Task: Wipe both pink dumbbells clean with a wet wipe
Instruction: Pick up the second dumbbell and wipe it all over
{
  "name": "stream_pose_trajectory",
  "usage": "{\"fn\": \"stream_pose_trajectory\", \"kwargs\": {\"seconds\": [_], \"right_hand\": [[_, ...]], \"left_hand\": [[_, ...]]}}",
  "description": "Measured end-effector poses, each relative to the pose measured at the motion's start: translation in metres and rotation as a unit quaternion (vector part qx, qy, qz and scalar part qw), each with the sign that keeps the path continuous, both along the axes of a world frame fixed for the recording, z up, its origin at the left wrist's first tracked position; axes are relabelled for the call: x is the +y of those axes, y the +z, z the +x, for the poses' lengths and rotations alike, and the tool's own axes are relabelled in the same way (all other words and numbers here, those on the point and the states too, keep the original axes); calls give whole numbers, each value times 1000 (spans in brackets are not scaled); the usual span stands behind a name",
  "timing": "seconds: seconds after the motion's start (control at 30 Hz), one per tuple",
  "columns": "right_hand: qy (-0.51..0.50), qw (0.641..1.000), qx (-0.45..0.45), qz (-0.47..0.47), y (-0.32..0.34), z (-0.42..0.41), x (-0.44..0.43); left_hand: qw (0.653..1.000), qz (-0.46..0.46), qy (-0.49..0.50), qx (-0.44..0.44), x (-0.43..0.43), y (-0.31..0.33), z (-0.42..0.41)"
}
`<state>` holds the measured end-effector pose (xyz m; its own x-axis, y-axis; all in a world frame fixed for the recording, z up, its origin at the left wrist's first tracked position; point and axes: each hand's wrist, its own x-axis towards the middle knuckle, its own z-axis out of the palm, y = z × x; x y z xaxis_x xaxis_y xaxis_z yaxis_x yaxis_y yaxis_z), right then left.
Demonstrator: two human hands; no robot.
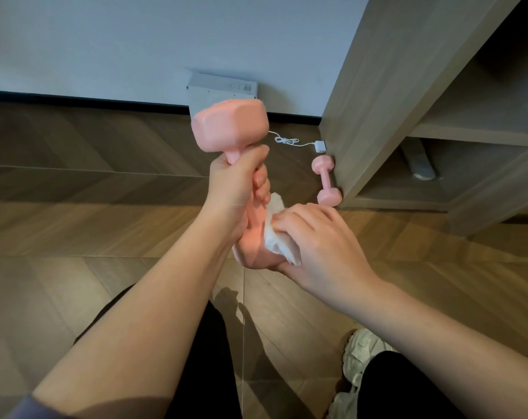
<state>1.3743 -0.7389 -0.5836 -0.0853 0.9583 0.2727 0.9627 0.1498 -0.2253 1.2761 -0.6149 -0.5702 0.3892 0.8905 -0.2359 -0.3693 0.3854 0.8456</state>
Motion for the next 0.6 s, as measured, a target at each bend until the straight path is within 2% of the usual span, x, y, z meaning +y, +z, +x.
{"fn": "stream_pose_trajectory", "kwargs": {"seconds": [0.07, 0.2, 0.27, 0.33, 0.4, 0.53, 0.6], "right_hand": [[0, 1000, -7, -13, 0, 0, 2], [-3, 991, -65, -117, 5, 7, 7], [3, 992, -70, -105, 5, 7, 7], [-5, 998, -42, -42, 3, 6, 5], [-13, 999, -37, -18, 0, 6, 3], [-43, 993, -71, -87, -6, 6, 4], [-39, 994, -35, -97, -2, 8, 10]], "left_hand": [[1000, -1, 6, 5, 1, 0, 0], [1000, 13, 5, 11, -4, -1, 7], [1000, 11, 13, 21, -5, -2, 10], [999, 3, 25, 30, -3, -3, 10], [998, -6, 45, 33, -1, -4, 9], [998, -20, 55, 30, -3, -5, 17], [1000, -20, 6, -3, -2, -6, 17]]}}
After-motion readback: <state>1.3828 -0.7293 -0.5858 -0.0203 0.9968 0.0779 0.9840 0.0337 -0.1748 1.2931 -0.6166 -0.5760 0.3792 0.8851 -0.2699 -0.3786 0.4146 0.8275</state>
